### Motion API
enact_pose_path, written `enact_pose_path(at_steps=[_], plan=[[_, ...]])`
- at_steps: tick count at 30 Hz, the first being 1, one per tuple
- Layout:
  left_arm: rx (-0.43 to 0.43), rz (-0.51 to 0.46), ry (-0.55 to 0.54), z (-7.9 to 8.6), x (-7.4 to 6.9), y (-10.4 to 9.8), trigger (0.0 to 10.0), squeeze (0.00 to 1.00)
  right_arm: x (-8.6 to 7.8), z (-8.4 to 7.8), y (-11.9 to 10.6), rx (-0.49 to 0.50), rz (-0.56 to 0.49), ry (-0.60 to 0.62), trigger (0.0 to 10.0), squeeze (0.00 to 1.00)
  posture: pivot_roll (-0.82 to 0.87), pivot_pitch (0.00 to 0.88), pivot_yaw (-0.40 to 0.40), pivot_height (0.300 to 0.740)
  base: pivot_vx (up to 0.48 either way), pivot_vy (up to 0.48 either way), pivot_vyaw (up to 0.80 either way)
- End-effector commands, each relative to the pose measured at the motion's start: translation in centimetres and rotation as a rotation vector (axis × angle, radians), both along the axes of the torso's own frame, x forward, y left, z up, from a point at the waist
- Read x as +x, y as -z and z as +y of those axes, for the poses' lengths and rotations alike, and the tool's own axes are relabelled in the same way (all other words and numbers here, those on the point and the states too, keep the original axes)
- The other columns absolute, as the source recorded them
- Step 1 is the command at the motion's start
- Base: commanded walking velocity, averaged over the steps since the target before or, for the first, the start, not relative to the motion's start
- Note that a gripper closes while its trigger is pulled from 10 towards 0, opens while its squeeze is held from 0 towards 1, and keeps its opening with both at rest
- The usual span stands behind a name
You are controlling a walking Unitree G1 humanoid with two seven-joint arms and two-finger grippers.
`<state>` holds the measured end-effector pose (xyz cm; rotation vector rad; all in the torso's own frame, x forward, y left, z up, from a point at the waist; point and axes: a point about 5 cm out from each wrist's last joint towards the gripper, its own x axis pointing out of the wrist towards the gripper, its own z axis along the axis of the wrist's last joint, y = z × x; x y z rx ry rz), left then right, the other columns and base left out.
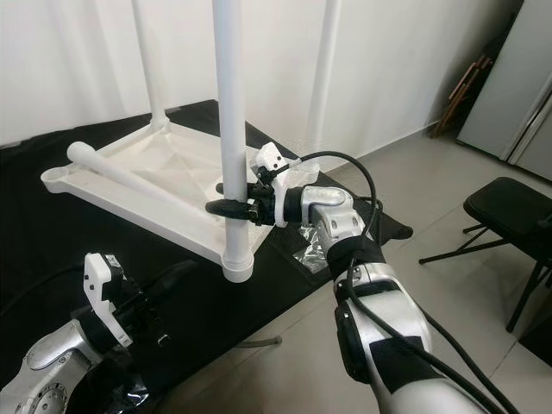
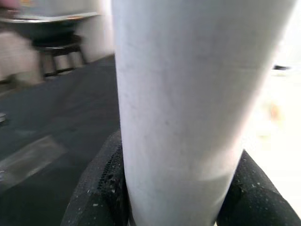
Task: Building children table
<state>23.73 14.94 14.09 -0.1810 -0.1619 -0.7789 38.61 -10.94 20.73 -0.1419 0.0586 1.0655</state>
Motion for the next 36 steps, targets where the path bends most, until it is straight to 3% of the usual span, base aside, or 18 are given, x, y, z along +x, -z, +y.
enact_pose_path(at_steps=[1,2,3,5,8,9,15,16,17,22,23,27,29,30,31,32,33,36], plan=[[0.004,-0.001,0.007,0.0,-0.2,-0.1,10.0,0.00,0.2,-0.5,1.3,-0.043,0.019,0.147,0.0,0.00,-0.01,0.000,-0.035,0.740,0.000,0.000,0.00],[0.004,-0.001,0.007,0.0,-0.2,-0.1,10.0,0.00,0.2,-0.5,1.3,-0.043,0.019,0.147,0.0,0.00,-0.01,0.000,-0.035,0.740,0.000,0.000,0.00],[0.006,-0.002,0.006,0.1,-0.2,-0.2,10.0,0.00,-0.1,0.0,2.5,0.016,0.048,0.310,0.0,0.00,0.00,0.000,-0.047,0.740,0.000,0.000,0.00],[0.006,-0.002,0.003,0.4,-0.2,-0.3,10.0,0.00,-3.1,1.5,6.5,0.080,0.156,0.576,0.0,0.00,-0.02,0.000,-0.024,0.740,0.000,0.000,0.00],[0.006,-0.002,0.003,0.4,-0.2,-0.3,10.0,0.00,-3.1,1.5,6.5,0.080,0.156,0.576,0.0,0.00,-0.02,0.000,-0.024,0.740,0.000,0.000,0.00],[0.007,0.000,0.004,0.6,-0.1,-0.3,10.0,0.00,-3.9,2.0,6.4,0.062,0.092,0.591,0.0,0.00,-0.02,0.000,-0.007,0.740,0.000,0.000,0.00],[0.006,0.007,0.016,0.6,0.1,-0.2,10.0,0.00,-3.5,2.4,7.0,0.048,0.128,0.520,0.0,0.00,-0.02,0.000,-0.008,0.740,0.000,0.000,0.00],[0.005,0.005,0.007,0.6,0.1,-0.2,10.0,0.00,-3.5,2.7,7.1,0.029,0.132,0.496,6.2,0.00,-0.01,0.000,-0.011,0.740,0.000,0.000,0.00],[0.005,0.004,0.000,0.6,0.1,-0.2,10.0,0.00,-3.7,3.1,7.1,0.010,0.124,0.473,10.0,0.00,-0.01,0.000,-0.011,0.740,0.000,0.000,0.00],[0.005,0.003,-0.006,0.6,0.0,-0.2,10.0,0.00,-4.4,3.6,6.7,0.000,0.124,0.451,10.0,0.00,-0.01,0.000,-0.013,0.740,0.000,0.000,0.00],[0.008,0.006,0.001,0.6,0.0,-0.1,10.0,0.00,-4.7,3.8,6.1,0.011,0.131,0.359,10.0,1.00,0.00,0.000,-0.015,0.740,0.000,0.000,0.00],[0.011,0.009,0.012,0.3,0.0,0.0,10.0,0.00,-4.8,3.9,4.2,0.014,0.094,0.141,10.0,1.00,0.00,0.000,-0.021,0.740,0.000,0.000,0.00],[0.009,0.009,0.011,0.3,0.0,0.0,10.0,0.00,-4.4,3.4,3.3,-0.002,0.050,0.095,10.0,1.00,0.01,0.000,-0.028,0.740,0.000,0.000,0.00],[0.007,0.008,0.009,0.2,-0.1,0.0,10.0,0.00,-3.8,2.7,2.3,-0.026,-0.005,0.038,10.0,0.89,0.01,0.000,-0.032,0.740,0.000,0.000,0.00],[0.007,0.008,0.009,0.2,-0.1,0.0,10.0,0.00,-3.8,2.7,2.3,-0.026,-0.005,0.038,10.0,0.89,0.01,0.000,-0.032,0.740,0.000,0.000,0.00],[0.005,0.007,0.007,0.2,-0.1,0.1,10.0,0.00,-3.3,2.2,1.6,-0.046,-0.043,-0.001,10.0,0.60,0.01,0.000,-0.032,0.740,0.000,0.000,0.00],[0.004,0.007,0.007,0.1,-0.1,0.1,10.0,0.00,-2.8,1.6,1.0,-0.064,-0.061,-0.034,10.0,0.00,0.01,0.000,-0.033,0.740,0.000,0.000,0.00],[0.002,0.007,0.009,0.0,-0.2,0.1,10.0,0.00,-2.2,1.0,0.3,-0.079,-0.067,-0.083,10.0,0.00,0.01,0.000,-0.037,0.740,0.000,0.000,0.00]])
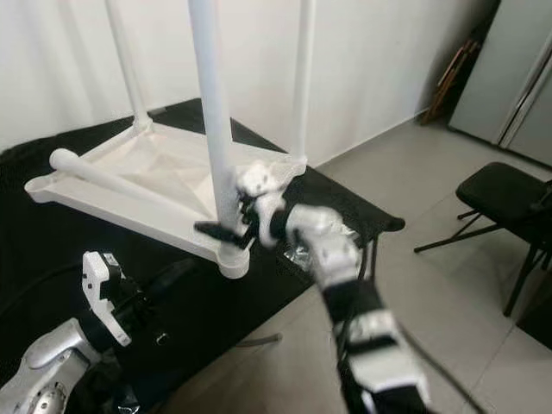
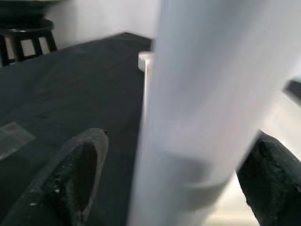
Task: Building children table
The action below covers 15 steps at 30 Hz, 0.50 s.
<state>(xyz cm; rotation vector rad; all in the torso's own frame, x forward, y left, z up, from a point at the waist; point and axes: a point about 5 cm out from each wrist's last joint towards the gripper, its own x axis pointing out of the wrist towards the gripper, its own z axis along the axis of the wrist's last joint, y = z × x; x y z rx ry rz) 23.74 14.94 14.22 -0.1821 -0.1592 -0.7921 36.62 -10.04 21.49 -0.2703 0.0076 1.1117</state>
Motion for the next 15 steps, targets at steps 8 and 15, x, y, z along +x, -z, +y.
enact_pose_path(at_steps=[8,15], plan=[[-0.001,0.005,-0.004,-0.2,-0.4,0.2,10.0,0.00,1.2,-0.8,0.1,0.044,0.091,-0.049,10.0,0.00,0.03,0.000,-0.045,0.740,0.000,0.000,0.00],[-0.001,0.002,-0.006,-0.2,-0.6,0.0,10.0,0.00,1.6,-1.7,0.7,0.054,0.167,-0.066,0.0,0.00,0.04,0.000,-0.053,0.740,0.000,0.000,0.00]])
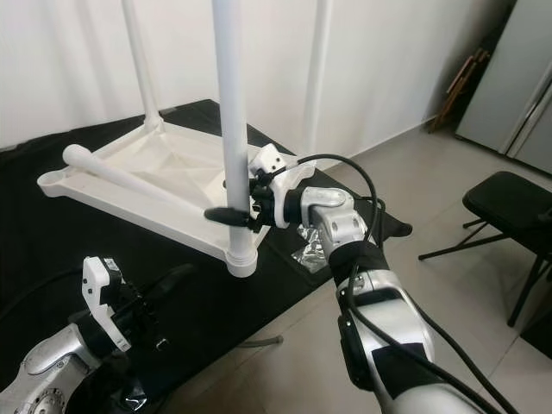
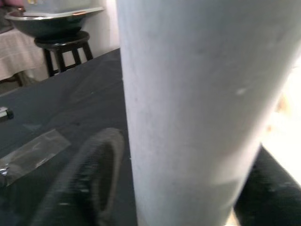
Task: Building children table
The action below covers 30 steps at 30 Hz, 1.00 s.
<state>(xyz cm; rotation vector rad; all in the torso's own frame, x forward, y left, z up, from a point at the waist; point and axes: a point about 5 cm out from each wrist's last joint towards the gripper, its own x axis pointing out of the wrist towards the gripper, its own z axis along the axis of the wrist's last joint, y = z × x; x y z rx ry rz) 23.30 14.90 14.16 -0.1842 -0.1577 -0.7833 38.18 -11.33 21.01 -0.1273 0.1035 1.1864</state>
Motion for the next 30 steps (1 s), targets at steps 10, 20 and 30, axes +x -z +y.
enact_pose_path(at_steps=[10,20,30], plan=[[0.000,-0.003,0.000,-0.1,-0.1,-0.1,10.0,0.00,0.0,-1.0,1.1,-0.033,0.034,-0.036,0.0,0.00,0.03,0.000,-0.049,0.740,0.000,0.000,0.00],[-0.007,-0.004,-0.004,0.3,0.0,-0.3,10.0,0.00,0.4,1.4,4.7,0.090,0.068,0.615,0.0,0.00,-0.02,0.000,-0.023,0.740,0.000,0.000,0.00],[0.009,-0.006,0.012,0.4,0.7,-0.2,10.0,0.00,-2.2,6.7,7.4,0.071,0.131,0.521,4.8,0.00,-0.02,0.000,-0.030,0.740,0.000,0.000,0.00]])
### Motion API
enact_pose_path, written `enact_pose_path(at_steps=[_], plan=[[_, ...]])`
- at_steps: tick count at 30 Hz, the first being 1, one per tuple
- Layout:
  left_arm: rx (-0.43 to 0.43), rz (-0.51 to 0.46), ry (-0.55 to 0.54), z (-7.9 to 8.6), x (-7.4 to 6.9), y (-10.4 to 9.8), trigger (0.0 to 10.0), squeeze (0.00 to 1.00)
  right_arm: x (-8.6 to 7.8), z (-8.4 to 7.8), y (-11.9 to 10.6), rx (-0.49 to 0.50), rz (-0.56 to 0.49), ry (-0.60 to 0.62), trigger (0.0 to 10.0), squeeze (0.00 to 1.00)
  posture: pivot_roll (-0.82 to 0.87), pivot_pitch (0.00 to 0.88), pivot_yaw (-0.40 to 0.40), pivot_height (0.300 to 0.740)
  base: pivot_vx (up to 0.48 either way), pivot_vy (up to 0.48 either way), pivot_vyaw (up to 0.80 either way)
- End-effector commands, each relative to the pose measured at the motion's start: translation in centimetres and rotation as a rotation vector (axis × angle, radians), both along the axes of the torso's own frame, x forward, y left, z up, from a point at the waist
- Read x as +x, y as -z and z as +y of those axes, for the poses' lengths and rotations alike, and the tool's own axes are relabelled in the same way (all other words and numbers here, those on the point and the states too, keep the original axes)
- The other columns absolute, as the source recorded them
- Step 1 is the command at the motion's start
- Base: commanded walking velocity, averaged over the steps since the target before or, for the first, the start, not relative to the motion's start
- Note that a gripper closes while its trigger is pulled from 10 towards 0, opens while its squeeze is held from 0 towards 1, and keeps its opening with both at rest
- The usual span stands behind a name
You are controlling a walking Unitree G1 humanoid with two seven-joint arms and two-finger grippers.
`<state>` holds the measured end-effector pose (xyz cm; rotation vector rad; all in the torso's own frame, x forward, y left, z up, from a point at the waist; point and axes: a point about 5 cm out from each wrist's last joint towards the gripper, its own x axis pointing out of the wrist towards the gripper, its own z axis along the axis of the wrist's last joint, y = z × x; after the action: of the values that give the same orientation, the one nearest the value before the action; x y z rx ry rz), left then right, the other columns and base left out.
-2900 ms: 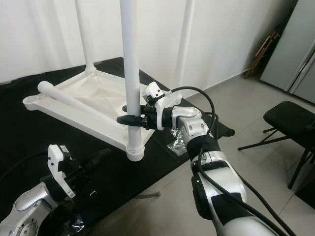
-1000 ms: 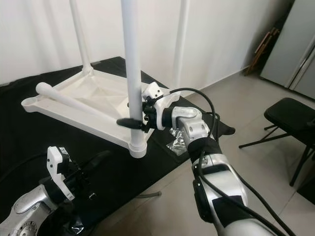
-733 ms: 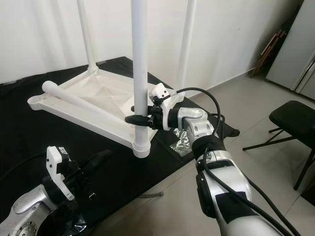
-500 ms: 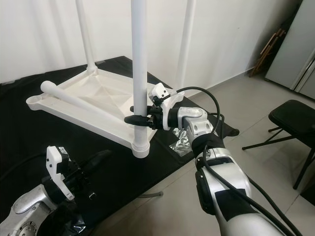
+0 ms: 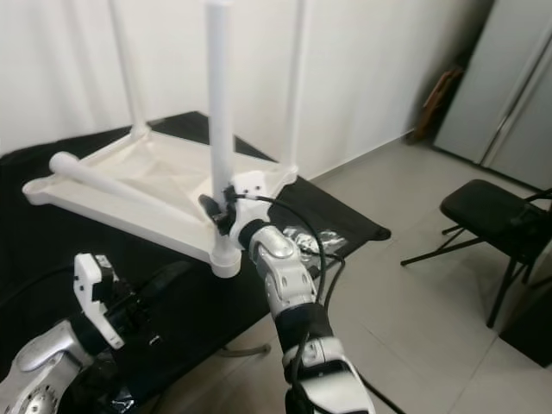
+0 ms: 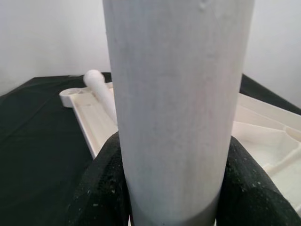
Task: Building children table
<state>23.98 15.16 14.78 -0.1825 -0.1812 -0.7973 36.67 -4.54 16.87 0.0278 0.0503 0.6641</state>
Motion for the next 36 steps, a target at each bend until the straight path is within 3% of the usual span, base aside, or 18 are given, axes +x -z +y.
enact_pose_path(at_steps=[1,3,4,6,7,9,14,15,16,17,18,20,24,30,31,32,33,36], plan=[[0.013,0.015,-0.012,0.2,-0.1,0.5,10.0,0.00,-0.8,0.1,3.2,-0.053,0.129,-0.017,4.8,0.00,-0.02,0.000,-0.030,0.740,0.000,0.000,0.00],[0.013,0.015,-0.012,0.2,-0.1,0.5,10.0,0.00,-0.8,0.1,3.2,-0.053,0.129,-0.017,4.8,0.00,-0.02,0.000,-0.030,0.740,0.000,0.000,0.00],[0.008,0.013,-0.031,0.2,-0.2,0.5,10.0,0.00,-1.1,0.4,2.8,-0.046,0.119,-0.072,10.0,0.20,-0.01,0.000,-0.035,0.740,0.000,0.000,0.00],[0.007,0.012,-0.033,0.2,-0.2,0.5,10.0,0.00,-1.4,0.6,2.6,-0.036,0.122,-0.089,10.0,0.20,-0.01,0.000,-0.035,0.740,0.000,0.000,0.00],[0.010,0.013,-0.027,0.2,-0.2,0.5,10.0,0.00,-1.7,0.8,2.0,-0.022,0.117,-0.148,10.0,1.00,-0.01,0.000,-0.032,0.740,0.000,0.000,0.00],[0.011,0.017,-0.013,0.1,-0.3,0.6,10.0,0.00,-1.8,0.7,0.6,-0.029,0.070,-0.240,10.0,1.00,-0.02,0.000,-0.031,0.740,0.000,0.000,0.00],[0.009,0.021,-0.004,0.0,-0.3,0.6,10.0,0.00,-1.4,-0.1,-1.1,-0.061,-0.008,-0.301,10.0,1.00,-0.01,0.000,-0.034,0.740,0.000,0.000,0.00],[0.008,0.021,-0.003,-0.1,-0.3,0.6,10.0,0.00,-1.0,-0.7,-2.1,-0.076,-0.045,-0.359,10.0,1.00,-0.01,0.000,-0.038,0.740,0.000,0.000,0.00],[0.006,0.020,-0.005,-0.2,-0.3,0.6,10.0,0.00,-0.6,-1.5,-3.0,-0.107,-0.087,-0.423,10.0,0.08,-0.01,0.000,-0.039,0.740,0.000,0.000,0.00],[0.006,0.020,-0.005,-0.2,-0.3,0.6,10.0,0.00,-0.6,-1.5,-3.0,-0.107,-0.087,-0.423,10.0,0.08,-0.01,0.000,-0.039,0.740,0.000,0.000,0.00],[0.005,0.019,-0.008,-0.2,-0.3,0.6,10.0,0.00,-0.2,-2.4,-3.8,-0.138,-0.116,-0.495,10.0,0.00,-0.01,0.000,-0.040,0.740,0.000,0.000,0.00],[0.004,0.018,-0.009,-0.3,-0.3,0.6,10.0,0.00,0.6,-3.5,-5.1,-0.166,-0.143,-0.559,10.0,0.00,0.00,0.000,-0.046,0.740,0.000,0.000,0.00],[0.003,0.019,-0.007,-0.4,-0.4,0.6,10.0,0.00,1.8,-4.2,-6.8,-0.129,-0.139,-0.516,10.0,0.00,0.01,0.000,-0.047,0.740,0.000,0.000,0.00],[0.002,0.021,-0.006,-0.4,-0.6,0.6,10.0,0.00,1.9,-4.4,-6.7,-0.150,-0.111,-0.551,10.0,0.00,0.02,0.000,-0.049,0.740,0.000,0.000,0.00],[0.001,0.023,-0.005,-0.4,-0.7,0.6,10.0,0.00,2.0,-4.5,-6.7,-0.143,-0.095,-0.558,1.3,0.00,0.02,0.000,-0.050,0.740,0.000,0.000,0.00],[0.001,0.023,-0.005,-0.4,-0.7,0.6,10.0,0.00,2.0,-4.5,-6.7,-0.143,-0.095,-0.558,1.3,0.00,0.02,0.000,-0.050,0.740,0.000,0.000,0.00],[0.001,0.025,-0.005,-0.4,-0.7,0.7,10.0,0.00,2.1,-4.6,-6.7,-0.139,-0.086,-0.564,0.0,0.00,0.02,0.000,-0.053,0.740,0.000,0.000,0.00],[0.000,0.026,-0.005,-0.4,-0.8,0.7,10.0,0.00,2.1,-4.7,-6.6,-0.137,-0.082,-0.569,0.0,0.00,0.02,0.000,-0.054,0.740,0.000,0.000,0.00]])
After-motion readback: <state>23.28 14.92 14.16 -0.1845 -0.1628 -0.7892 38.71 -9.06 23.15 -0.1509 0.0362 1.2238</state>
